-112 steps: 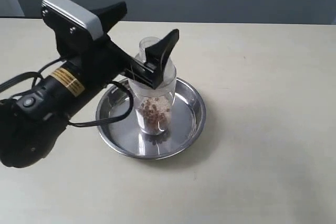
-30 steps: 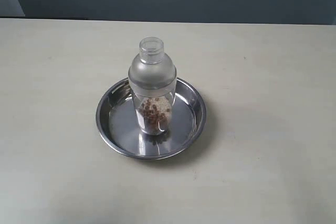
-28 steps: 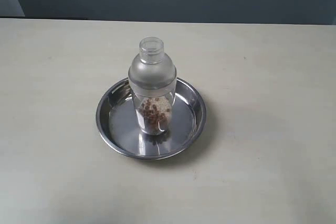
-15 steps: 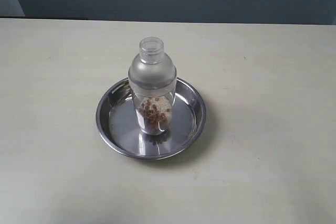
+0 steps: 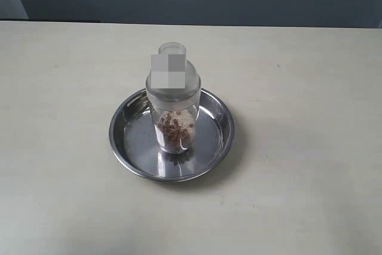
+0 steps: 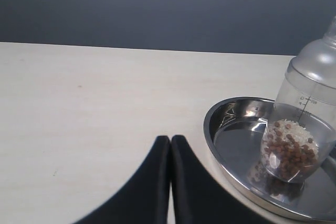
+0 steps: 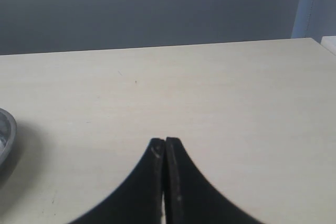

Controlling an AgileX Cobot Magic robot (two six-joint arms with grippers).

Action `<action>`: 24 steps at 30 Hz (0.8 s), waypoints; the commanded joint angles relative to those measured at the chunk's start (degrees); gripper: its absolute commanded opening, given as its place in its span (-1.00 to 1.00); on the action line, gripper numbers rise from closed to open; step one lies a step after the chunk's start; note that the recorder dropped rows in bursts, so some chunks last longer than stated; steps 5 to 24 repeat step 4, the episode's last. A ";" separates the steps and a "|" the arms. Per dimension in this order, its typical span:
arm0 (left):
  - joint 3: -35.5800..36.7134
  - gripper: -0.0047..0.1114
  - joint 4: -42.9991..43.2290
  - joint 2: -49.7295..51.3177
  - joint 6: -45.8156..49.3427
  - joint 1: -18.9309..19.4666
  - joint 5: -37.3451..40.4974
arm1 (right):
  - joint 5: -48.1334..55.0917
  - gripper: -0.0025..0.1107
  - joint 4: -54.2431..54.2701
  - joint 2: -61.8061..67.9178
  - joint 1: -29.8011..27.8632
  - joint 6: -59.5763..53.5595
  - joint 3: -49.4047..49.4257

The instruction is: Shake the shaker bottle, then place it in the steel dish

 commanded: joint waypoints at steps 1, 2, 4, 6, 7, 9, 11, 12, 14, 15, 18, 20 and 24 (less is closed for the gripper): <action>0.17 -0.91 0.13 -0.31 -0.02 -0.02 -1.14 | -0.65 -0.97 -0.05 -0.25 0.08 -0.11 0.09; 0.17 -0.91 0.13 -0.31 -0.02 -0.02 -1.14 | -0.65 -0.97 -0.05 -0.25 0.08 -0.11 0.09; 0.17 -0.91 0.13 -0.31 -0.02 -0.02 -1.14 | -0.65 -0.97 -0.05 -0.25 0.08 -0.11 0.09; 0.17 -0.91 0.13 -0.31 -0.02 -0.02 -1.14 | -0.65 -0.97 -0.05 -0.25 0.08 -0.11 0.09; 0.17 -0.91 0.13 -0.31 -0.02 -0.02 -1.14 | -0.65 -0.97 -0.05 -0.25 0.08 -0.11 0.09; 0.17 -0.91 0.13 -0.31 -0.02 -0.02 -1.14 | -0.65 -0.97 -0.05 -0.25 0.08 -0.11 0.09; 0.17 -0.91 0.13 -0.31 -0.02 -0.02 -1.14 | -0.65 -0.97 -0.05 -0.25 0.08 -0.11 0.09; 0.17 -0.91 0.13 -0.31 -0.02 -0.02 -1.14 | -0.65 -0.97 -0.05 -0.25 0.08 -0.11 0.09; 0.17 -0.91 0.13 -0.31 -0.02 -0.02 -1.14 | -0.65 -0.97 -0.05 -0.25 0.08 -0.11 0.09; 0.17 -0.91 0.13 -0.31 -0.02 -0.02 -1.14 | -0.65 -0.97 -0.05 -0.25 0.08 -0.11 0.09; 0.17 -0.91 0.13 -0.31 -0.02 -0.02 -1.14 | -0.65 -0.97 -0.05 -0.25 0.08 -0.11 0.09; 0.17 -0.91 0.13 -0.31 -0.02 -0.02 -1.14 | -0.65 -0.97 -0.05 -0.25 0.08 -0.11 0.09; 0.17 -0.91 0.13 -0.31 -0.02 -0.02 -1.14 | -0.65 -0.97 -0.05 -0.25 0.08 -0.11 0.09</action>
